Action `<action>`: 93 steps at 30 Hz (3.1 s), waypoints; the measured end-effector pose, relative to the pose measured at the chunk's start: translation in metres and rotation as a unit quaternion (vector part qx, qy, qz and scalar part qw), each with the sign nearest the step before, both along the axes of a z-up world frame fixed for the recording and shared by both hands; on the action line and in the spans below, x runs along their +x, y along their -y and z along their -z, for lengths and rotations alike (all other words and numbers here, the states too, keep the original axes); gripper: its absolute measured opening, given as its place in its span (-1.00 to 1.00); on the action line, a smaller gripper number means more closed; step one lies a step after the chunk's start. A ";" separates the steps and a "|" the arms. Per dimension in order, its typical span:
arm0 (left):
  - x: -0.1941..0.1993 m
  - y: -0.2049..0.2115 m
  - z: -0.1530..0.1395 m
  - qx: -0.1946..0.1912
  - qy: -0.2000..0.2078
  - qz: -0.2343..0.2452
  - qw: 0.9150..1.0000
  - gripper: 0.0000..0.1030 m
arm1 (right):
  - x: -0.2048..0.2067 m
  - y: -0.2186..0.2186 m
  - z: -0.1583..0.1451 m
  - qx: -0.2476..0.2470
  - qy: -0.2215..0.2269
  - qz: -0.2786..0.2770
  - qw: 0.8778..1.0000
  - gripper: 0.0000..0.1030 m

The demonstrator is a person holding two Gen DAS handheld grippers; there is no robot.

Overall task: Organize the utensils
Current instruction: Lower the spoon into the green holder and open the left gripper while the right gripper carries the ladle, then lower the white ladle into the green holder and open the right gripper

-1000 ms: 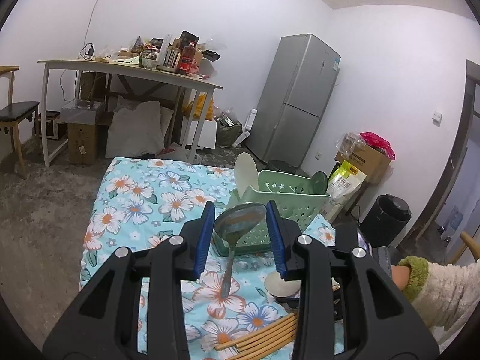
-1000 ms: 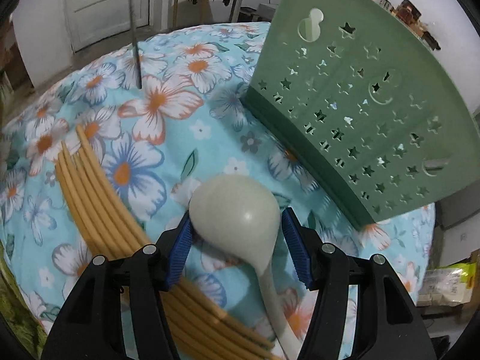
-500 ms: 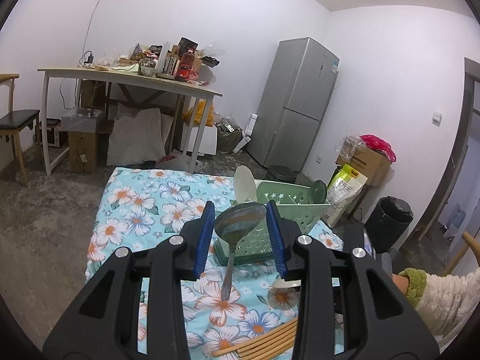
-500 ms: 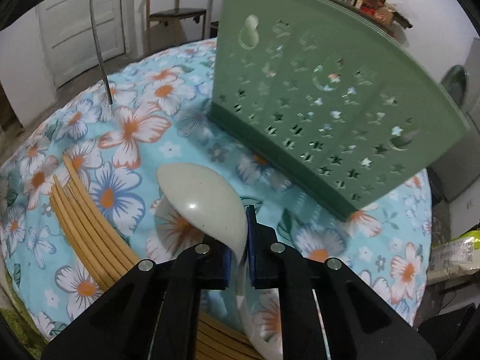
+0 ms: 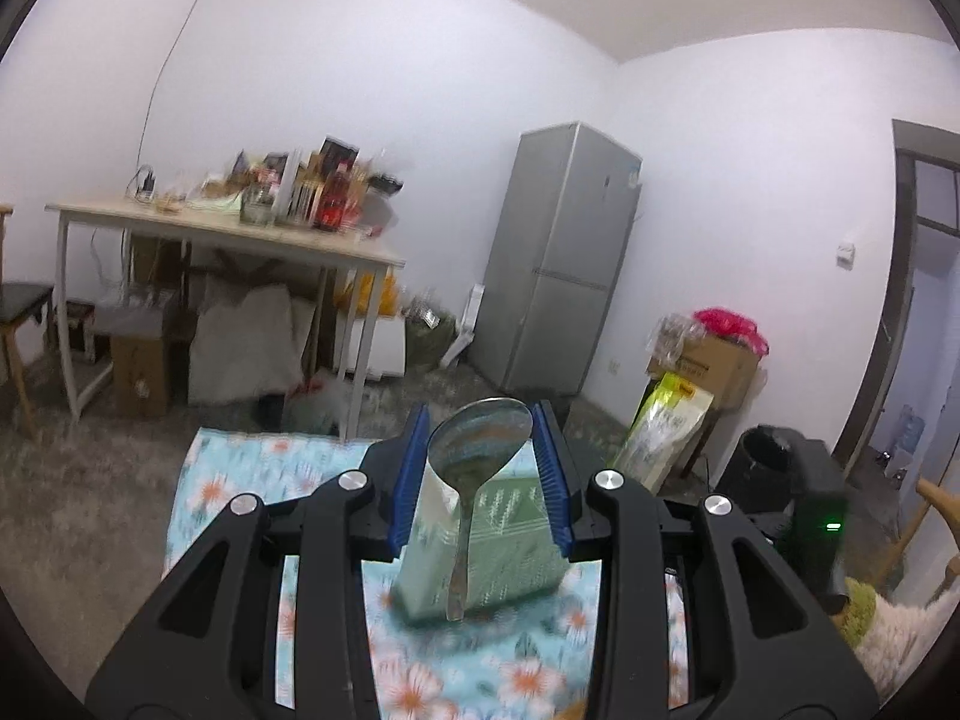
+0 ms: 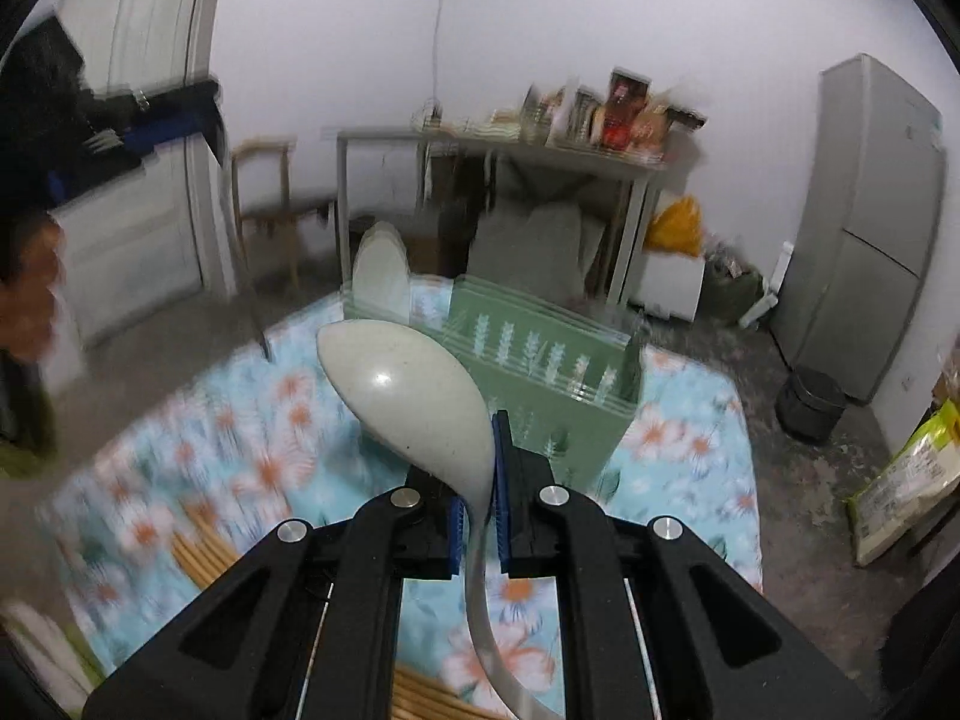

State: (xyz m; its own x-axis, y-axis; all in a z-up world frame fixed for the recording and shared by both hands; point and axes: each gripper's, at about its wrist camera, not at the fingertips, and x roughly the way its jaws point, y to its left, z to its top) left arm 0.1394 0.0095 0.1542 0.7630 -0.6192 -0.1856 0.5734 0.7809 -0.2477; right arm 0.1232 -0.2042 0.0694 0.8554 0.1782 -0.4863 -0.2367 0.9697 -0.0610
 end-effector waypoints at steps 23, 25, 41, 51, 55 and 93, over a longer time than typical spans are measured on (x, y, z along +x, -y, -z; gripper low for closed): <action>0.111 0.079 0.033 0.028 -0.048 -0.044 0.997 -0.35 | -0.034 0.053 -0.013 0.157 0.066 0.012 0.985 -0.83; 0.117 0.080 0.040 0.027 -0.066 -0.042 0.997 -0.35 | -0.035 0.054 -0.012 0.161 0.066 0.013 0.985 -0.83; 0.058 0.034 0.035 0.028 -0.086 -0.050 0.995 0.32 | -0.003 0.076 -0.050 0.221 0.124 -0.017 0.967 -0.83; -0.003 -0.005 0.094 0.073 -0.151 -0.048 0.985 0.55 | 0.054 0.066 -0.072 0.261 0.154 -0.067 0.950 -0.83; -0.013 -0.015 0.109 0.068 -0.166 -0.051 0.982 0.55 | 0.087 0.057 -0.057 0.274 0.149 -0.070 0.948 -0.83; -0.036 -0.008 0.139 0.099 -0.223 -0.048 0.969 0.65 | -0.033 0.059 0.065 0.283 -0.040 0.026 0.958 0.18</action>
State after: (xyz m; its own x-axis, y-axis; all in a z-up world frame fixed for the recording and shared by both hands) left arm 0.1037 0.0179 0.0154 0.6317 -0.4687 -0.6175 0.3666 0.8824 -0.2948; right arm 0.0905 -0.2636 0.0039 0.8344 0.3906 -0.3889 -0.1693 0.8531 0.4936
